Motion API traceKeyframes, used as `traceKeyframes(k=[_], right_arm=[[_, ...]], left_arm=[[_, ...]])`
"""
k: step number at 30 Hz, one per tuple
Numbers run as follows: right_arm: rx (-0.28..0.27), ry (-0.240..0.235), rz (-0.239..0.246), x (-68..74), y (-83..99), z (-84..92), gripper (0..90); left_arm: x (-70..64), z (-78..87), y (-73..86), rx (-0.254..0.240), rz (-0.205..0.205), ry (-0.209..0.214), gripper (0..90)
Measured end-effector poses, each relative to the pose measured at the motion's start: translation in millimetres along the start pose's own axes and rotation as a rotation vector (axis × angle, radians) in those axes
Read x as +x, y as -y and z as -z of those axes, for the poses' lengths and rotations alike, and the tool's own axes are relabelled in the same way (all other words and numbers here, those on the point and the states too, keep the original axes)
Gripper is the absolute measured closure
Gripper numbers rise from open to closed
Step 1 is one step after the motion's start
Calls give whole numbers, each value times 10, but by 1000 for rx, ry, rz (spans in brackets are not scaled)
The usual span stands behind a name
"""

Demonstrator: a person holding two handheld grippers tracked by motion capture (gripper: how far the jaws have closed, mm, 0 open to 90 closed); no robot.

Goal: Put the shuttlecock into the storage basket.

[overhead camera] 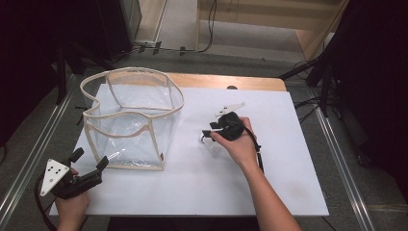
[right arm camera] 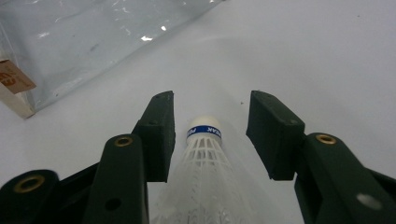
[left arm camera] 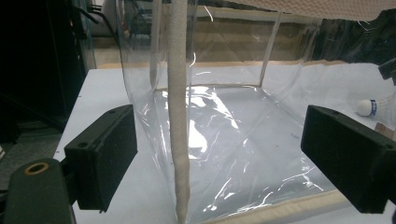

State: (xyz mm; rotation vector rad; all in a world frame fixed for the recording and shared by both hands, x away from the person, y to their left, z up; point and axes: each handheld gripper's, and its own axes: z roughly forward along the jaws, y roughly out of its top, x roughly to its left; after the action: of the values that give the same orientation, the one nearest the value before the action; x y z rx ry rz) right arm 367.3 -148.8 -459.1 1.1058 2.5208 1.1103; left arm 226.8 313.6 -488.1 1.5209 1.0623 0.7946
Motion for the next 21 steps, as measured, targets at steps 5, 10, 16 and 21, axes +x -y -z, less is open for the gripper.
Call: traceKeyframes(k=[5,10,16,21], right_arm=[[31,12,9,49,-50,-83,464],[5,4,13,107,-40,-54,510],[-18,-7,74,299,25,43,658],[-2,-18,102,456,109,53,774]], left_arm=[[-1,-2,0,1,0,1,115],[2,1,0,-1,2,2,115],[1,-1,0,1,0,2,115],[-3,0,0,2,0,1,115]])
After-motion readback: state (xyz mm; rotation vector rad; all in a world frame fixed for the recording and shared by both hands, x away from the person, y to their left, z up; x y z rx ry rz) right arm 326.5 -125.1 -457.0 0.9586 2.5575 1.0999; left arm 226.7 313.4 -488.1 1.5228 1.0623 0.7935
